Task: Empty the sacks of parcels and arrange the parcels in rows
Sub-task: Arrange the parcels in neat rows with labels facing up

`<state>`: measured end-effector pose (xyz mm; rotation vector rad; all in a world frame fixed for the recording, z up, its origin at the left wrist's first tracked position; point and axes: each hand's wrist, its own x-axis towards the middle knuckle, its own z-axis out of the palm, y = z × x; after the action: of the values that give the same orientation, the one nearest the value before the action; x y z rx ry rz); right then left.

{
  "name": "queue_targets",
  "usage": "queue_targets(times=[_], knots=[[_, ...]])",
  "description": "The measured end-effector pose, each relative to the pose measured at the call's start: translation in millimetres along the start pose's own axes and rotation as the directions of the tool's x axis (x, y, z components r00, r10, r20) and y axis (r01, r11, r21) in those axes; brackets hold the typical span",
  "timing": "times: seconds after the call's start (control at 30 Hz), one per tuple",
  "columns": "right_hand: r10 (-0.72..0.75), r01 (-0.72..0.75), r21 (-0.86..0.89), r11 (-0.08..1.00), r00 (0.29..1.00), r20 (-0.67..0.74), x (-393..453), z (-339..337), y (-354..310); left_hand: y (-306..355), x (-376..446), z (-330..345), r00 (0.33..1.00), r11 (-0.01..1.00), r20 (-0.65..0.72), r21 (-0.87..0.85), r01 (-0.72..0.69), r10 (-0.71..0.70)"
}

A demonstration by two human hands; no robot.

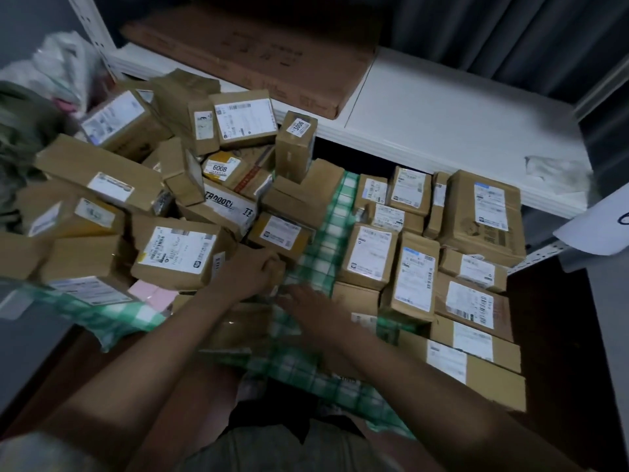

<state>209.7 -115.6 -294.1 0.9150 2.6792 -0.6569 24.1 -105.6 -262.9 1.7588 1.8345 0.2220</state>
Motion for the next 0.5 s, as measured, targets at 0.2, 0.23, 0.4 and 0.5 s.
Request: queue_targets(times=[0.2,0.23,0.4,0.5], knots=[[0.014,-0.014,-0.002,1.0,0.99,0.137,50.5,21.3,-32.9,-34.5,-1.5,-31.7,0.995,0.995,0.075,-0.077,-0.064,0.07],[0.031,-0.033,0.012,0.999,0.994,0.107,52.5,25.4,-30.2,-35.1,-1.7,-33.5,0.993,0.993,0.078,-0.086,-0.081,0.088],[0.102,-0.113,0.278,0.954,0.993,0.053,60.9,15.0,-28.7,-47.1,1.9,-43.8,0.988,0.98,0.099,-0.168,-0.103,0.121],[0.166,-0.197,0.474,0.858,0.98,0.106,51.4,-27.3,-24.0,-44.0,7.2,-49.5,0.989,0.971,0.088,-0.215,-0.102,0.123]])
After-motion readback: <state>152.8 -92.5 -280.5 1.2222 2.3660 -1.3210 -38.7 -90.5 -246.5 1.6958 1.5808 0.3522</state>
